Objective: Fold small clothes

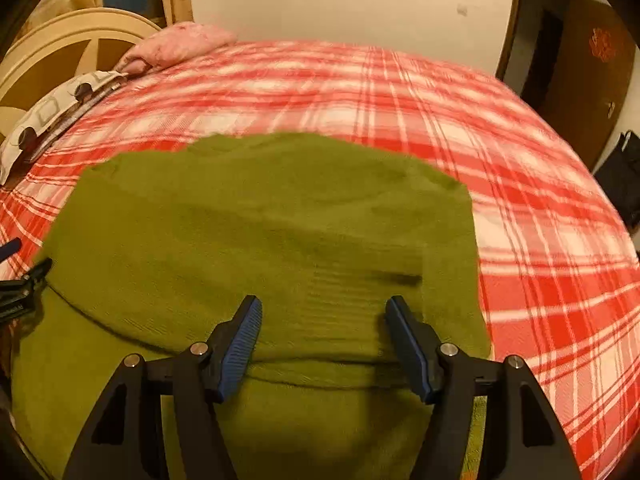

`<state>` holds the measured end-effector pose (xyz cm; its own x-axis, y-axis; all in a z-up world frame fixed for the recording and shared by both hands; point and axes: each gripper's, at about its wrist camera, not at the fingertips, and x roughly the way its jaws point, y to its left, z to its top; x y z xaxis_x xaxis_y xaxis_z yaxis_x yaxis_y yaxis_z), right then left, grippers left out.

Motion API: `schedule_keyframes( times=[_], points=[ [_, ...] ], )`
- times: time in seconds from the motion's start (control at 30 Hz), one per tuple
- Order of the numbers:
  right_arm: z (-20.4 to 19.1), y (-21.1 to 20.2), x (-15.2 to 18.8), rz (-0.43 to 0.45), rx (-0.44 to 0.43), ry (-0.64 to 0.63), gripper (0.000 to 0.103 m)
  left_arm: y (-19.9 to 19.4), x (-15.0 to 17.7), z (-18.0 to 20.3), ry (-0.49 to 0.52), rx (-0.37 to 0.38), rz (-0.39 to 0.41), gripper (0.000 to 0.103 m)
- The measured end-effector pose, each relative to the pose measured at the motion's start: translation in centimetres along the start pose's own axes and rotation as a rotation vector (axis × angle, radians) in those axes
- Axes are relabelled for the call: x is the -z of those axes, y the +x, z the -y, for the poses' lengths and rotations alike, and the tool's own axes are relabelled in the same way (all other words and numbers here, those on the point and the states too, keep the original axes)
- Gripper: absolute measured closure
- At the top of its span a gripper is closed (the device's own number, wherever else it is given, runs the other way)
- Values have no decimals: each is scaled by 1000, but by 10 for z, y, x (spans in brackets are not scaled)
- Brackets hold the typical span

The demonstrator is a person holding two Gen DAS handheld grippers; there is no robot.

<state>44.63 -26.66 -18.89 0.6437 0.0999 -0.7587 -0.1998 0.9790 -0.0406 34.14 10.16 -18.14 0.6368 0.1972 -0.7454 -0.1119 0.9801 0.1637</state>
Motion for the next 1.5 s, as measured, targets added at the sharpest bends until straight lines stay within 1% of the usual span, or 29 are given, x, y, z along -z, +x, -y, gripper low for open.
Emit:
schedule_keyframes(
  times=[0.1, 0.2, 0.27, 0.43, 0.5, 0.57, 0.63, 0.67, 0.7, 0.73, 0.77, 0.8, 0.83, 0.87, 0.9, 0.97, 1.03, 1.1, 1.17, 1.23, 1.27, 1.33, 1.43, 1.5],
  points=[
    [-20, 1, -6, 13, -18, -37, 38, 0, 0, -1, -7, 8, -2, 0],
    [-34, 16, -4, -20, -38, -58, 38, 1, 1, -3, -18, 17, -5, 0],
    [-34, 19, 4, -1, -31, -51, 38, 0, 2, -3, -24, 18, -7, 0],
    [-28, 11, 12, -5, -47, -69, 38, -5, 5, -4, -30, 25, 0, 0],
    [-23, 7, 9, -1, -74, -72, 38, -10, 3, -9, -53, 29, 3, 0],
    [-10, -1, -2, 40, -74, -46, 38, -17, -2, -16, -99, 49, 31, 0],
    [9, -4, -15, 62, -65, 18, 38, -17, -6, -15, -84, 24, 47, 0],
    [20, 0, -21, 47, -69, 62, 38, -12, -7, -12, -54, 13, 41, 0],
    [33, 8, -28, 24, -76, 115, 43, -6, -7, -8, -24, -4, 28, 0],
    [40, 15, -31, 9, -73, 138, 45, -2, -6, -7, -7, -18, 13, 0],
    [44, 20, -32, -2, -62, 140, 51, 1, -4, -5, -1, -19, 3, 0],
    [45, 28, -33, -17, -44, 130, 55, 0, -3, -5, 3, -25, 8, 0],
    [44, 32, -32, -25, -37, 115, 55, -2, -2, -3, 14, -39, 19, 0],
    [41, 39, -32, -34, -11, 86, 55, -2, -1, 0, 28, -55, 25, 0],
    [39, 44, -32, -37, 41, 64, 55, -2, -1, 3, 41, -64, 27, 0],
    [45, 51, -33, -46, 39, 91, 55, -4, -1, 4, 53, -74, 30, 0],
    [50, 48, -34, -40, 30, 127, 55, -10, 1, 0, 27, -60, 33, 0],
    [51, 35, -30, -26, 11, 141, 55, -20, 7, -8, -27, -20, 22, 0],
    [47, 17, -20, -14, -38, 144, 55, -30, 15, -11, -58, 4, 6, 0],
    [39, -3, -6, 8, -77, 129, 55, -43, 25, -9, -65, 24, 21, 0],
    [34, -7, 0, 8, -80, 113, 55, -50, 31, -7, -59, 28, 24, 0],
    [23, -7, 12, -27, -56, 72, 55, -55, 39, 1, -46, 45, 16, 0],
    [15, -9, 24, -7, -10, 21, 55, -57, 53, 13, -8, 55, -7, 0],
    [16, -9, 27, -9, -5, 32, 55, -58, 60, 14, -27, 58, -6, 0]
  ],
)
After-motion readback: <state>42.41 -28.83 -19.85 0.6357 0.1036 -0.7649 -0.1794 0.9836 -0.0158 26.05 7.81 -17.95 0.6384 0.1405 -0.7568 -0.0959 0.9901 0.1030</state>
